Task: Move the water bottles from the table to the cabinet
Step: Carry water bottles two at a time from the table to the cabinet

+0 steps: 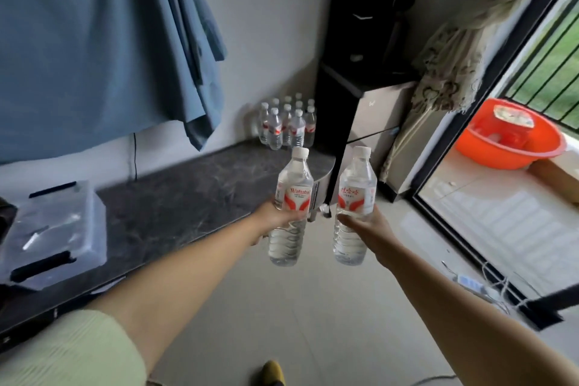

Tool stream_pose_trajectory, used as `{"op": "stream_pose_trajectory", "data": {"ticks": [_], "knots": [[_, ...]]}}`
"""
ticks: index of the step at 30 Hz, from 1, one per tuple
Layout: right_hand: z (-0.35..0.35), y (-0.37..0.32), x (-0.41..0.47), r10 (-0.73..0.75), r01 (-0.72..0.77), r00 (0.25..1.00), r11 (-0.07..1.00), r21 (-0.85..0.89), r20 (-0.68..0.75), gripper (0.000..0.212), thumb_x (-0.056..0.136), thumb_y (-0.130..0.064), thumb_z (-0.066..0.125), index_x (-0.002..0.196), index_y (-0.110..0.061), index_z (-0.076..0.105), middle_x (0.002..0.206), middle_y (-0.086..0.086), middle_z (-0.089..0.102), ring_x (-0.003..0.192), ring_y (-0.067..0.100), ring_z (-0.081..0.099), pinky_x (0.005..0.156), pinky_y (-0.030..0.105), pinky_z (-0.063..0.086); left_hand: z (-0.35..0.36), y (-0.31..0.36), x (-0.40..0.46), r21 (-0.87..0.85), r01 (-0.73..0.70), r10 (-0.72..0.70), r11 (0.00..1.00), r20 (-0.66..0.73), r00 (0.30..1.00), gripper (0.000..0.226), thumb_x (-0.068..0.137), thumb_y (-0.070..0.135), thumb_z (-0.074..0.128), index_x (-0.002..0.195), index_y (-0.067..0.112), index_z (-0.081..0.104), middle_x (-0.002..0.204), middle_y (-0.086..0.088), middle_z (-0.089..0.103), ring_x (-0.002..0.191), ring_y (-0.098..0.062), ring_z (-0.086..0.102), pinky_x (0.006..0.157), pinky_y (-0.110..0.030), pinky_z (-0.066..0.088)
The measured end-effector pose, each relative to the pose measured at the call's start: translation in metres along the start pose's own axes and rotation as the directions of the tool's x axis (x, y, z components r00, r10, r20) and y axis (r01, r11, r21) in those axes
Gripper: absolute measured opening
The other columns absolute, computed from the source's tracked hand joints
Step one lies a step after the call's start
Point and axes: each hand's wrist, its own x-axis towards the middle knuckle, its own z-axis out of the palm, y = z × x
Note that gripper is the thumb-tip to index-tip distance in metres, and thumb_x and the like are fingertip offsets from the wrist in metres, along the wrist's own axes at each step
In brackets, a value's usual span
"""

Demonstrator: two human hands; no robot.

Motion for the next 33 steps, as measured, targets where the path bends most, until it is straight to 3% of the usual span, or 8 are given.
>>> {"op": "stream_pose_trajectory", "data": {"ticks": [2,7,15,17,21,24,30,33], "knots": [[0.01,-0.007,0.029,0.006,-0.006,1.0,1.0,0.019,0.004,0.023,0.08,-0.014,0.078,0.098,-0.018,0.064,0.086,0.005,0.075,0.077,0.018,0.073,0.063,0.024,0.056,-0.018,0.01,0.023,-0.027,0.011,-0.012,1.0,-0.024,1.0,0.024,0.074,0.031,0.081,0.09,0.023,0.065,0.086,0.006,0.071,0.071,-0.003,0.065,0.048,-0.014,0.046],[0.033,-0.011,0.104,0.056,-0.056,0.998,0.998,-0.002,0.04,0.026,0.08,-0.013,0.078,0.102,-0.006,0.065,0.093,0.018,0.073,0.085,0.035,0.071,0.077,0.045,0.059,-0.057,0.023,0.073,-0.1,0.044,-0.049,0.994,-0.049,0.998,0.025,0.074,0.028,0.082,0.089,0.024,0.063,0.077,0.011,0.07,0.063,0.0,0.067,0.046,-0.016,0.047],[0.074,-0.007,0.245,0.114,-0.111,0.991,0.992,-0.05,0.062,0.028,0.077,-0.02,0.081,0.1,-0.013,0.067,0.088,0.006,0.075,0.082,0.022,0.073,0.078,0.037,0.058,-0.114,0.031,0.185,-0.114,0.094,-0.108,0.989,-0.127,0.986,0.024,0.074,0.024,0.082,0.091,0.023,0.065,0.082,0.008,0.071,0.061,0.001,0.067,0.044,-0.01,0.045],[0.081,-0.005,0.281,0.137,-0.132,0.988,0.989,-0.07,0.074,0.032,0.077,-0.022,0.081,0.103,-0.011,0.066,0.089,0.007,0.075,0.085,0.024,0.073,0.082,0.039,0.058,-0.124,0.036,0.218,-0.113,0.11,-0.125,0.987,-0.134,0.983,0.027,0.074,0.022,0.081,0.097,0.02,0.067,0.084,0.006,0.071,0.068,-0.002,0.068,0.052,-0.012,0.049],[0.091,-0.005,0.374,0.221,-0.202,0.97,0.966,-0.162,0.105,0.045,0.075,-0.027,0.081,0.111,-0.008,0.062,0.098,0.009,0.073,0.09,0.025,0.071,0.09,0.045,0.056,-0.149,0.057,0.301,-0.123,0.157,-0.174,0.98,-0.15,0.973,0.041,0.073,0.024,0.082,0.109,0.017,0.064,0.097,0.002,0.071,0.092,-0.015,0.066,0.085,-0.029,0.051],[0.097,0.0,0.432,0.296,-0.277,0.953,0.937,-0.215,0.061,0.057,0.071,-0.031,0.083,0.119,-0.012,0.057,0.105,0.007,0.07,0.094,0.024,0.069,0.091,0.045,0.056,-0.163,0.067,0.359,-0.157,0.159,-0.187,0.975,-0.18,0.966,0.04,0.071,0.024,0.084,0.106,0.02,0.063,0.095,0.003,0.071,0.088,-0.013,0.066,0.078,-0.029,0.05],[0.121,0.027,0.509,0.394,-0.395,0.918,0.898,-0.193,-0.048,0.067,0.07,-0.029,0.085,0.125,-0.02,0.047,0.112,0.0,0.064,0.102,0.021,0.063,0.089,0.036,0.052,-0.176,0.058,0.444,-0.163,0.178,-0.214,0.97,-0.241,0.947,0.044,0.065,0.018,0.087,0.097,0.029,0.058,0.101,0.001,0.071,0.093,-0.017,0.068,0.087,-0.037,0.053],[0.136,0.049,0.54,0.433,-0.442,0.897,0.884,-0.154,-0.092,0.07,0.072,-0.028,0.084,0.13,-0.02,0.045,0.119,0.002,0.062,0.109,0.025,0.061,0.098,0.045,0.051,-0.18,0.046,0.486,-0.159,0.164,-0.204,0.974,-0.281,0.938,0.049,0.066,0.016,0.086,0.101,0.032,0.055,0.1,0.007,0.07,0.09,-0.007,0.065,0.077,-0.025,0.049]]}}
